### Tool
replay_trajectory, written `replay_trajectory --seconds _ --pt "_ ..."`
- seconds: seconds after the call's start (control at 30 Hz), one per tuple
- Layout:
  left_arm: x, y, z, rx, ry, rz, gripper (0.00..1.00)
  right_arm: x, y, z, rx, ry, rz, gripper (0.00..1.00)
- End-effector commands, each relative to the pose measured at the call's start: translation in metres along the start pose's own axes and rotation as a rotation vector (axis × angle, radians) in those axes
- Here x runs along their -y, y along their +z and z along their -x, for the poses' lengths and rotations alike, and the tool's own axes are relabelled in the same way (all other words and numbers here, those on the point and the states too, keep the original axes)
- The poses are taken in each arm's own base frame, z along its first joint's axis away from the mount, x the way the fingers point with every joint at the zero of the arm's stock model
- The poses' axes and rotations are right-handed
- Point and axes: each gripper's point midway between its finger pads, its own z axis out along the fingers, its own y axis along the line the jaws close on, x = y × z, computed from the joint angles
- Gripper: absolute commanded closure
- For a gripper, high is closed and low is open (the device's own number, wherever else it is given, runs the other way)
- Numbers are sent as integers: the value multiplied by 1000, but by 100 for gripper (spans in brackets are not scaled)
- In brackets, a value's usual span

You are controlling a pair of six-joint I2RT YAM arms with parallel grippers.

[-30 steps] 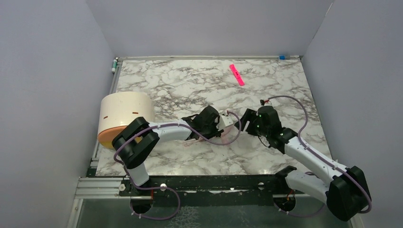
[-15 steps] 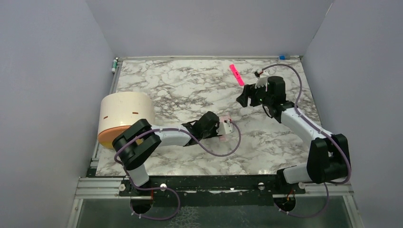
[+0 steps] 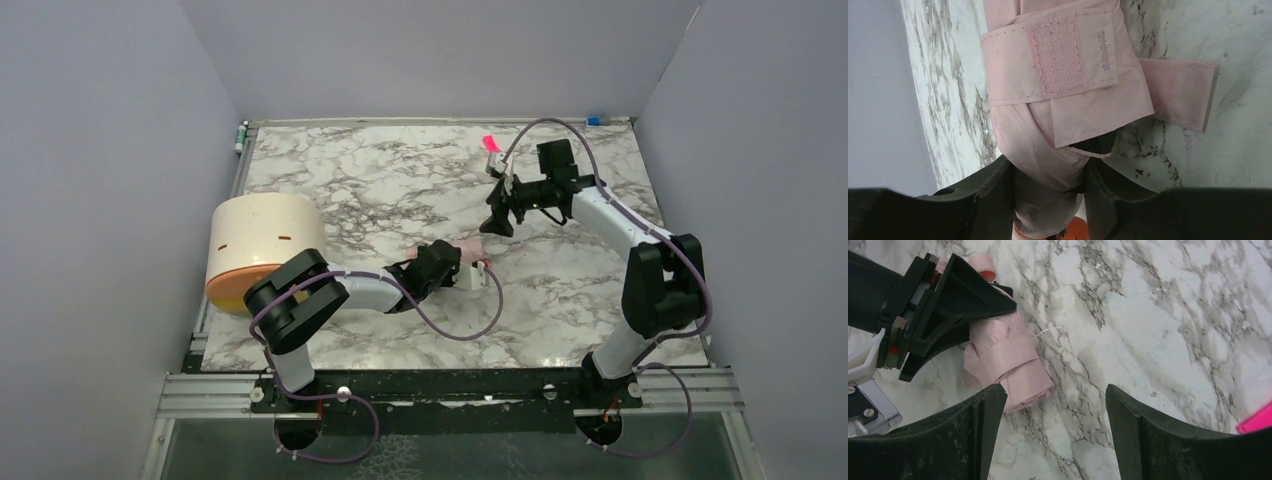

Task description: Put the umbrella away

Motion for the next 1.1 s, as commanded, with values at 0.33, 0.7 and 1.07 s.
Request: replay_trajectory --seconds 0.33,0.7,1.07 --pt "83 -9 -73 -200 130 -296 100 -65 50 -35 -197 -100 318 20" --pt "87 -9 -70 -183 134 -316 100 -59 75 -64 -313 -151 296 20" --pt "89 -9 -68 -167 134 -330 100 -51 90 -91 -400 -162 276 22"
